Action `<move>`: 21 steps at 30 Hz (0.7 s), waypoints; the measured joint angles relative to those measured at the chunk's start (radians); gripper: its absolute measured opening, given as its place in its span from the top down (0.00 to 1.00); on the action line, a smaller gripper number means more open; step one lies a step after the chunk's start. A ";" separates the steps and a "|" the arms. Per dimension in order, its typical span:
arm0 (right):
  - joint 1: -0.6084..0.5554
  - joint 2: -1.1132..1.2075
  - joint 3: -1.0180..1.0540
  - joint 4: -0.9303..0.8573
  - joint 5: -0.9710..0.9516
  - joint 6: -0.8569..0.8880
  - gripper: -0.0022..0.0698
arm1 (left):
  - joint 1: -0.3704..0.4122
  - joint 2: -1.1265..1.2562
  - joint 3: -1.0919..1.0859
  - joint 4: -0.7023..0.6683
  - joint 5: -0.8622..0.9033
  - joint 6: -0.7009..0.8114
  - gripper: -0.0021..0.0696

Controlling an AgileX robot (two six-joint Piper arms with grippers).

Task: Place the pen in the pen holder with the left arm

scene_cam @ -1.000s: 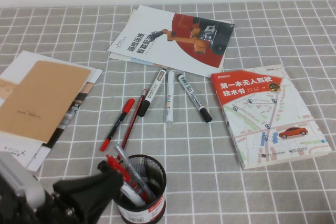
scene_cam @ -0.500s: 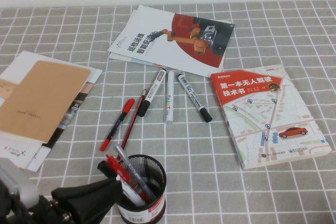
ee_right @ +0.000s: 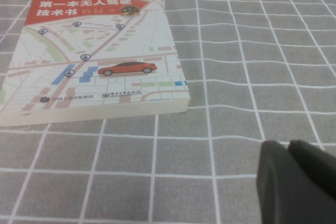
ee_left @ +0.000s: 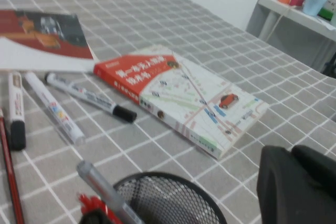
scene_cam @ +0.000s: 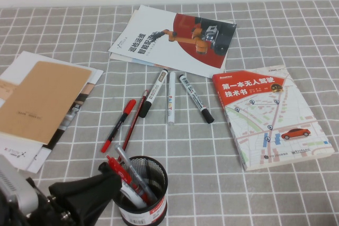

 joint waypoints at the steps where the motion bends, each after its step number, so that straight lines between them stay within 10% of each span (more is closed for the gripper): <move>1: 0.000 0.000 0.000 0.000 0.000 0.000 0.99 | 0.000 0.000 0.000 0.000 -0.005 0.006 0.97; 21: 0.000 0.000 0.000 0.000 0.000 0.000 0.99 | 0.315 -0.195 0.004 0.074 0.063 0.150 0.97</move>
